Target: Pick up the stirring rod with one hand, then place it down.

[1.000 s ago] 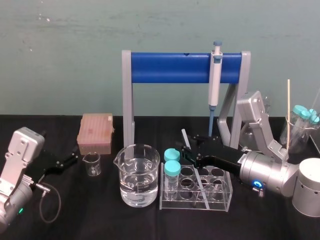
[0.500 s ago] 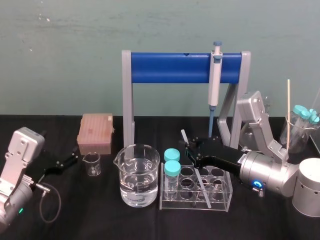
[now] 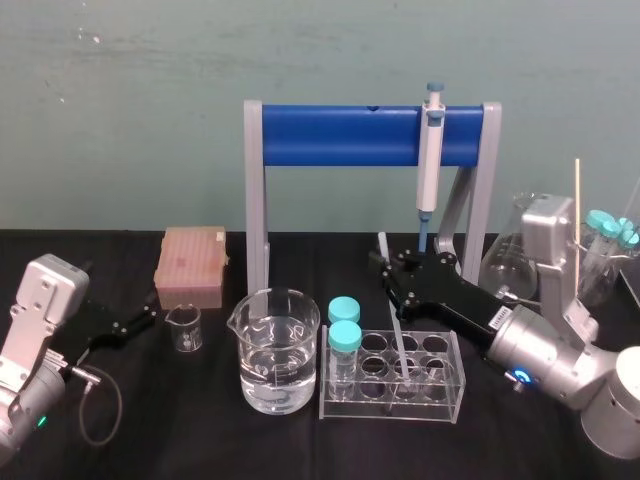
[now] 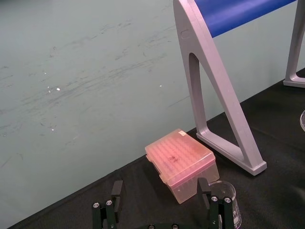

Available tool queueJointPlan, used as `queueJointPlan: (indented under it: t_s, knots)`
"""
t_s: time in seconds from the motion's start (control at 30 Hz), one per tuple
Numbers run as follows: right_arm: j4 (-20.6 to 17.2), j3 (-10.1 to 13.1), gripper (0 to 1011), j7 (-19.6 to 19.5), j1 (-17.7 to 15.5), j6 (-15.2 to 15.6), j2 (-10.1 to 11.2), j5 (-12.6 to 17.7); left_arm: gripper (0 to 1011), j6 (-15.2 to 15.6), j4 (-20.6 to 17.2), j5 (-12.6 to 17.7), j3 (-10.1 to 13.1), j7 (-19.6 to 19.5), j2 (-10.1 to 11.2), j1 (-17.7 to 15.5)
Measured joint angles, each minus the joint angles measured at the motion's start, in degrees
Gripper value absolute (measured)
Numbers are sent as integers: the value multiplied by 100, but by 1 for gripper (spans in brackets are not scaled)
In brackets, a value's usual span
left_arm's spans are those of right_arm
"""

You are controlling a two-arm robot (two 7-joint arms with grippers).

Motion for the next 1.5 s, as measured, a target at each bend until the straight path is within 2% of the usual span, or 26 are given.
queueJointPlan:
  t_s: [0.2,0.33,0.43,0.57,0.73,0.93,1.2,1.5]
  knots:
    - [-154,253,71,132,-270,-287,-22,248,1000,0,0,0,0,0,0,0]
    - [-339,535,71,239,-399,-396,-88,648,1000,0,0,0,0,0,0,0]
    - [-459,703,71,284,-389,-489,-122,847,1000,0,0,0,0,0,0,0]
    - [-593,890,71,307,-305,-637,-115,954,1000,0,0,0,0,0,0,0]
    - [-640,1077,71,238,-210,-788,-56,896,1000,0,0,0,0,0,0,0]
    - [-491,1280,71,32,-149,-866,36,621,1000,0,0,0,0,0,0,0]
    - [-375,1400,71,-29,-114,-884,12,472,1000,0,0,0,0,0,0,0]
    - [-303,1427,71,-14,-93,-872,-51,410,1000,0,0,0,0,0,0,0]
